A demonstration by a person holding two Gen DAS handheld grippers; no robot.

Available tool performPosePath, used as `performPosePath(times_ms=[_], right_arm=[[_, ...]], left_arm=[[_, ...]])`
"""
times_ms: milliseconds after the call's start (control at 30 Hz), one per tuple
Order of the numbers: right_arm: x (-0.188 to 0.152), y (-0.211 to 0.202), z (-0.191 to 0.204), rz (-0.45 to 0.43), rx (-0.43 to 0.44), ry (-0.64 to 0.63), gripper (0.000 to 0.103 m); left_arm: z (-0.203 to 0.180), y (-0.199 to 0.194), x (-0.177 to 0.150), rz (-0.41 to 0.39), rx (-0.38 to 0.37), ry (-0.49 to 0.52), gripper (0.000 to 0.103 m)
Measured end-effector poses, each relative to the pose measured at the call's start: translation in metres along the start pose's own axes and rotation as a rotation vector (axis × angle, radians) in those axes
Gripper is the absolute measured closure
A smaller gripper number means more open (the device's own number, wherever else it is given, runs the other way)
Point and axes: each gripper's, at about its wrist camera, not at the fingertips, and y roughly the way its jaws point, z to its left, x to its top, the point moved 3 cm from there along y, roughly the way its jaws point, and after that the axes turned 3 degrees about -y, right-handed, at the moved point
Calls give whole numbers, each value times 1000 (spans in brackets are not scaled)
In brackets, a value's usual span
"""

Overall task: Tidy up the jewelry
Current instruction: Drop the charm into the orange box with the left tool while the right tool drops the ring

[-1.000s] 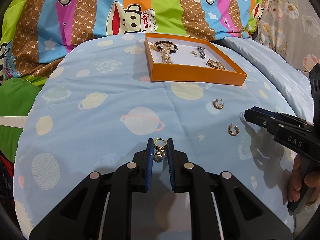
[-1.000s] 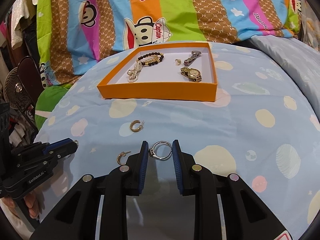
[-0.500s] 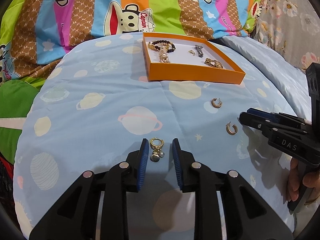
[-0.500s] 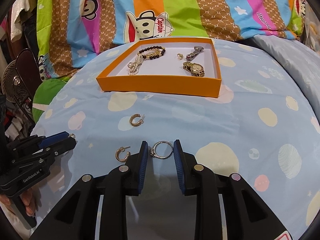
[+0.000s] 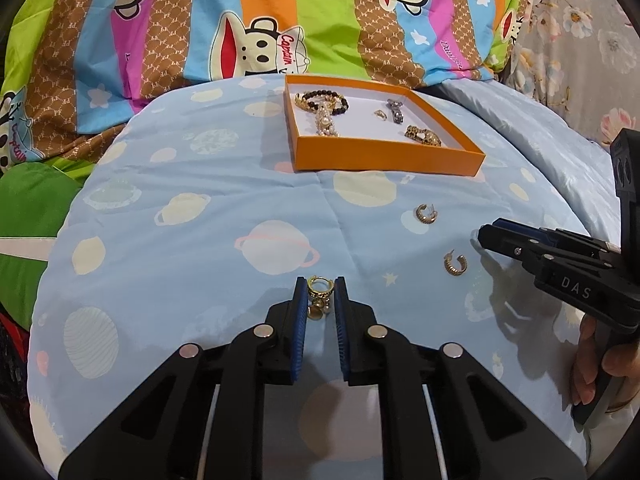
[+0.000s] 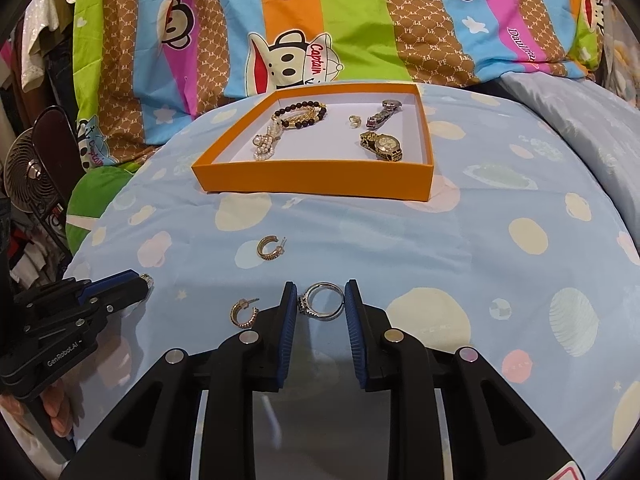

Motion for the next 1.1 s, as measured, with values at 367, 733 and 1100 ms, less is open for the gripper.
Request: performPosePath(times_ms=[367, 733, 1100], right_arm=[[2, -11, -5, -26, 10, 19, 80], [37, -37, -17, -96, -34, -21, 80], [93, -33, -19, -155, -32, -59, 80]], left_arm=[[-44, -13, 18, -63, -30, 15, 90], [-67, -9, 74, -138, 40, 97, 90], [-65, 9, 129, -198, 105, 101, 90]])
